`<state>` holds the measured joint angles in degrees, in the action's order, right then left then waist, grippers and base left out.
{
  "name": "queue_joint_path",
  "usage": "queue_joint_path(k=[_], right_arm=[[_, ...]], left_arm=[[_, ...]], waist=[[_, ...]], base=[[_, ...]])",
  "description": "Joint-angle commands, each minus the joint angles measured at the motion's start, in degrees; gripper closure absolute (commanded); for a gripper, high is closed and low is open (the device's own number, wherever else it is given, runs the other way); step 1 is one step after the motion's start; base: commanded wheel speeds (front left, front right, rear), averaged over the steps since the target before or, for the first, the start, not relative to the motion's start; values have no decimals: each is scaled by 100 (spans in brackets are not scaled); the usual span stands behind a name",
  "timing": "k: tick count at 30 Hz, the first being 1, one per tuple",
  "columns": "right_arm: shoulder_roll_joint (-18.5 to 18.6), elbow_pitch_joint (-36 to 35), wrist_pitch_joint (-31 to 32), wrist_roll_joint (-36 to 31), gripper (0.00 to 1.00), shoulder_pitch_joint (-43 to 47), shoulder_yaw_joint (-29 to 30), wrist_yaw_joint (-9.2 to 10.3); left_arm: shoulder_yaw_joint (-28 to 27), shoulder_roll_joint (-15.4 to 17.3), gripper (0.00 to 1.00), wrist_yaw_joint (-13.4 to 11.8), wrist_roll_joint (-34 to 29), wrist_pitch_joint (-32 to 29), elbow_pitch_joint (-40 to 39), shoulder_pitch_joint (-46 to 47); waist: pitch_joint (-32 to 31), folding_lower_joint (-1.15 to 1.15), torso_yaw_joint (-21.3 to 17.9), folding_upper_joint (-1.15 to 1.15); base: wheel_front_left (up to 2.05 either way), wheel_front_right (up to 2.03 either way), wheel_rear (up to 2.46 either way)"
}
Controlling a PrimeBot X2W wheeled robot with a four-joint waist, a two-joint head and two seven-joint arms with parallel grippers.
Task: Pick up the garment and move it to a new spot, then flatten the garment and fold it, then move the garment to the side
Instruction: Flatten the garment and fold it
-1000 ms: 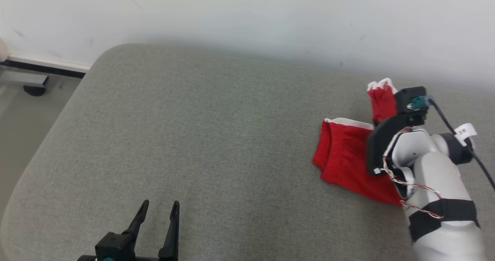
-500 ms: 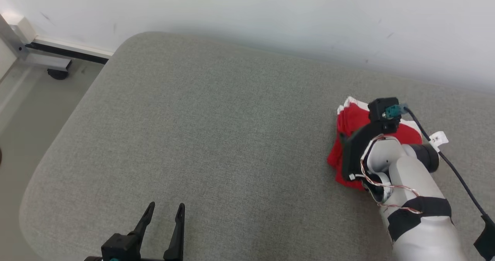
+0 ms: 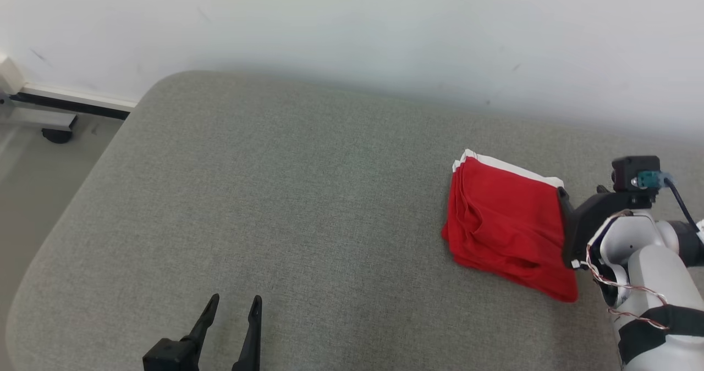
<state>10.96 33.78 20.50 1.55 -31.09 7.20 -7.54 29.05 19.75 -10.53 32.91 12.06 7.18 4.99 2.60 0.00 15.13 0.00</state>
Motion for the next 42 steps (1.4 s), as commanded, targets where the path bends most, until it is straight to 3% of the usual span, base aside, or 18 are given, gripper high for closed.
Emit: queue_joint_path(k=[1, 2, 3, 4, 5, 9, 19, 25, 26, 27, 28, 29, 33, 42], right_arm=[[-22, 26, -87, -107, 0, 89, 64, 13], [-57, 66, -156, -162, 4, 138, 114, 13], [-96, 100, -235, -204, 24, 157, 127, 13], [-145, 140, -308, -228, 83, 150, 127, 13], [-202, 193, -355, -266, 100, 139, 82, 13], [-350, 340, -413, -339, 100, 29, -186, 13], [-683, 618, -417, -110, 100, 77, -1641, 14], [-745, 466, -405, 312, 100, 287, -2182, 14], [-750, 262, -527, 464, 97, 378, -2160, 14], [-753, 147, -607, 527, 64, 444, -2118, 14], [-755, 17, -676, 584, 10, 533, -2042, 14], [-759, -138, -750, 620, 0, 636, -1949, 14], [-773, -823, -991, 651, 0, 1178, -1369, 14], [-811, -2076, -1627, 1044, 0, 2359, -47, 13]], left_arm=[[11, -6, 0, 30, 71, 26, -18, 4], [22, -17, 0, 35, 70, 24, -20, 31], [32, -31, 0, 29, 67, 27, -26, 63], [37, -40, 0, 36, 66, 31, -26, 94], [36, -46, 0, 35, 70, 36, -16, 110], [12, -46, 0, 25, 81, 46, -6, 137], [11, -96, 0, 75, 84, 101, 134, 205], [11, -101, 0, 52, 109, 135, 166, 148], [-25, -101, 0, 35, 107, 170, 166, 142], [-53, -112, 0, 24, 117, 173, 168, 132], [-78, -116, 0, 21, 123, 197, 171, 114], [-119, -116, 0, 3, 121, 219, 177, 93], [-339, -186, 0, 47, 170, 291, 134, 9], [-1283, -528, 0, 567, -89, 315, -172, -314]], waist=[[77, 0, -15, 0], [113, 0, -11, 0], [164, 0, 0, 0], [213, 0, 11, 0], [254, 0, 20, 0], [381, 0, 37, 0], [364, 0, 144, 0], [204, 0, 105, 0], [123, 0, 58, 0], [70, 0, 27, 0], [19, 0, -10, 0], [-40, 0, -65, 0], [-277, 0, -300, 0], [-570, 0, -894, 0]], base=[[0, 0, 0], [0, 0, 0], [0, 0, 0], [0, 0, 0], [0, 0, 0], [0, 0, 0], [0, 0, 0], [0, 0, 0], [0, 0, 0], [0, 0, 0], [0, 0, 0], [0, 0, 0], [0, 0, 0], [0, 0, 0]])
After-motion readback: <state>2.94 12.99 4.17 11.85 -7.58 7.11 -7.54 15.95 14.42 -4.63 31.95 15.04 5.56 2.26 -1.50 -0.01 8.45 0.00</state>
